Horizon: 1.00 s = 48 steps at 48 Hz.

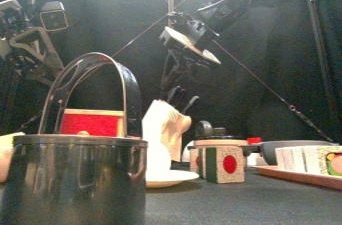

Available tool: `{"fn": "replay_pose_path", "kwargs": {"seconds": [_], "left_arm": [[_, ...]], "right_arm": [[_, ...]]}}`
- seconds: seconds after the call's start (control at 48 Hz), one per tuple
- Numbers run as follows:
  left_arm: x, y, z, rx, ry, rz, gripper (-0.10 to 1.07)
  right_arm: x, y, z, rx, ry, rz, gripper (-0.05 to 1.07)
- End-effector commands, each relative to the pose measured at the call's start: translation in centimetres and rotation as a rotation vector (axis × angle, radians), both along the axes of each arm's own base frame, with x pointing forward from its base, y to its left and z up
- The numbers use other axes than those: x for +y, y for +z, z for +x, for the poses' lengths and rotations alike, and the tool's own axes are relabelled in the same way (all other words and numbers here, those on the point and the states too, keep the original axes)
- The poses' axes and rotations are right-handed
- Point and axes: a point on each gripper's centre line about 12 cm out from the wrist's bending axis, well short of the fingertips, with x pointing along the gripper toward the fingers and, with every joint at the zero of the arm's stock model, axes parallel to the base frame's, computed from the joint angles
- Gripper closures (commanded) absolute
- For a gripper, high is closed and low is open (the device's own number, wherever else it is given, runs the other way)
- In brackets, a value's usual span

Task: Pull out cleaver

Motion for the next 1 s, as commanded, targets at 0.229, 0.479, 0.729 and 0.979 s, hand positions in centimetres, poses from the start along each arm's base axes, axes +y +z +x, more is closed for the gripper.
{"fn": "replay_pose_path", "kwargs": {"seconds": [0.229,0.479,0.729,0.979], "left_arm": [[0.0,0.3,0.2,-0.009,0.0,0.001,0.1],[0.0,0.3,0.2,-0.007,-0.001,0.002,0.1],[0.0,0.2,0.2,-0.005,-0.002,0.002,0.1],[0.0,0.2,0.2,-0.006,-0.001,0.002,0.1]], "right_arm": [[0.1,1.5,0.9,0.032,-0.007,0.034,0.65],[0.0,1.2,1.1,-0.006,0.056,0.08,0.65],[0.3,2.3,0.0,-0.026,0.059,0.084,0.65],[1.4,3.7,-1.0,-0.037,0.064,0.066,0.65]]}}
